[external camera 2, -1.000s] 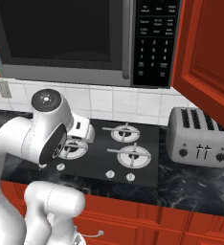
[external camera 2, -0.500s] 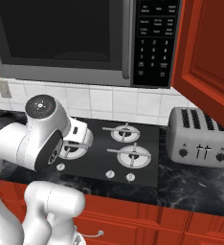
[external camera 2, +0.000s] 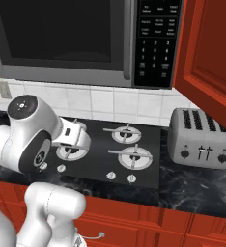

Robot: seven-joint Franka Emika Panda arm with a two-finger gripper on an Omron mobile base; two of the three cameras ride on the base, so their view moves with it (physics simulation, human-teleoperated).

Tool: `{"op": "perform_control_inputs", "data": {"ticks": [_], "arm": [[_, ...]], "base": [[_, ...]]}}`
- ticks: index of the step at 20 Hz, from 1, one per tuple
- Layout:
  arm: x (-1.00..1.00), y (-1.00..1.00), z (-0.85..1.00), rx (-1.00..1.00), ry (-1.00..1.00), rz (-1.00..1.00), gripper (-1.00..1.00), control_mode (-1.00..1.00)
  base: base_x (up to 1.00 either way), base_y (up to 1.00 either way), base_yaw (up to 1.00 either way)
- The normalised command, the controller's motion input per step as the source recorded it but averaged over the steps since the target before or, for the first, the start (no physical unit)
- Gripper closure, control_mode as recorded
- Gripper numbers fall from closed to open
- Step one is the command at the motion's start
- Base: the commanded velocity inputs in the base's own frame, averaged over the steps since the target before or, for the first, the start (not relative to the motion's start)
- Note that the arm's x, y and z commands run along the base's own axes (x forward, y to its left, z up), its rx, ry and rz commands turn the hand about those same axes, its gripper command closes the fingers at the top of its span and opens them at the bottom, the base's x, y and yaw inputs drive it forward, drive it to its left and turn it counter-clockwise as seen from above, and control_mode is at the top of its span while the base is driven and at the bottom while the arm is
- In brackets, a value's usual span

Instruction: Close all open cabinet doors.

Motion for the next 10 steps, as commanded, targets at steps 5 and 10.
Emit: {"op": "perform_control_inputs", "data": {"ticks": [5, 10], "arm": [[-0.01, 0.0, 0.0, -0.09, 0.0, -0.08, -1.0, -1.0], [0.0, 0.0, 0.0, -0.01, 0.0, -0.05, -1.0, -1.0]], "base": [[0.0, 0.0, 0.0], [0.0, 0.0, 0.0]]}}
